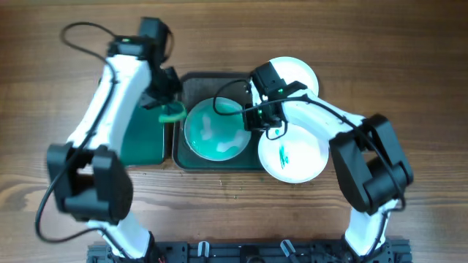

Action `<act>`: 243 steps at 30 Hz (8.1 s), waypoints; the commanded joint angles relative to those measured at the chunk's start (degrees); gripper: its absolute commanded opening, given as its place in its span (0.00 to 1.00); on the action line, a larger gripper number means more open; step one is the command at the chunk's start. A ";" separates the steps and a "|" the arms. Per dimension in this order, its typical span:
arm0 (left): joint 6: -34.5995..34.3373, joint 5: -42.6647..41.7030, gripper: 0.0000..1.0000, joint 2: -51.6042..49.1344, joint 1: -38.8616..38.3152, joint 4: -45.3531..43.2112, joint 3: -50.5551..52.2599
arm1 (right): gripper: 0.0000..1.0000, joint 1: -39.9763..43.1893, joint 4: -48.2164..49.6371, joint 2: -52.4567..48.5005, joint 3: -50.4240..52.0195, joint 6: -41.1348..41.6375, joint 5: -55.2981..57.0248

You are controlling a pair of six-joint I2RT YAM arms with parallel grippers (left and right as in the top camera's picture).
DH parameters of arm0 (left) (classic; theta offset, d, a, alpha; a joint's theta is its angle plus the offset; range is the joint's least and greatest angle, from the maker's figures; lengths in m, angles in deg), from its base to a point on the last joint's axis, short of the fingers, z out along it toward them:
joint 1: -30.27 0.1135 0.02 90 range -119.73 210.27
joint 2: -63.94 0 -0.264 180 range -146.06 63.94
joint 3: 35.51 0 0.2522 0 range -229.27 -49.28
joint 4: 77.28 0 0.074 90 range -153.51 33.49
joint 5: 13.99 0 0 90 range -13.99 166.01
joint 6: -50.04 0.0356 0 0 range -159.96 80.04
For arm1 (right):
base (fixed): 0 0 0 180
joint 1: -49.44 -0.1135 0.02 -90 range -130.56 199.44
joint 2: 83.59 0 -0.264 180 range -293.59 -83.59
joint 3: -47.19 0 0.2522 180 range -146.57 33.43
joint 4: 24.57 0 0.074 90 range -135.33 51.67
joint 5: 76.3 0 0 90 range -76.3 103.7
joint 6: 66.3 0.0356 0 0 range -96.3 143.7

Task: Clean dirty plates on tray and stack at the side
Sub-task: 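Lift the cleaned plate with the right gripper and place it right of tray, then reach the right gripper to the lower-right plate and grasp its rim, then scrub the second plate with the sponge in the left gripper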

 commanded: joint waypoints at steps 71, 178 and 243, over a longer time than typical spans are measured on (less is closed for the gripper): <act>1.03 -5.97 0.04 2.08 -5.16 -1.55 -0.68 | 0.04 53.05 -0.74 22.58 17.29 5.22 12.09; 7.74 -5.84 0.04 -5.07 -14.43 -28.92 24.94 | 0.04 0.46 22.88 8.59 20.28 8.33 -2.29; 9.84 -10.14 0.04 -3.87 -11.34 -6.54 17.55 | 0.04 0.46 21.57 8.81 20.28 8.39 -2.32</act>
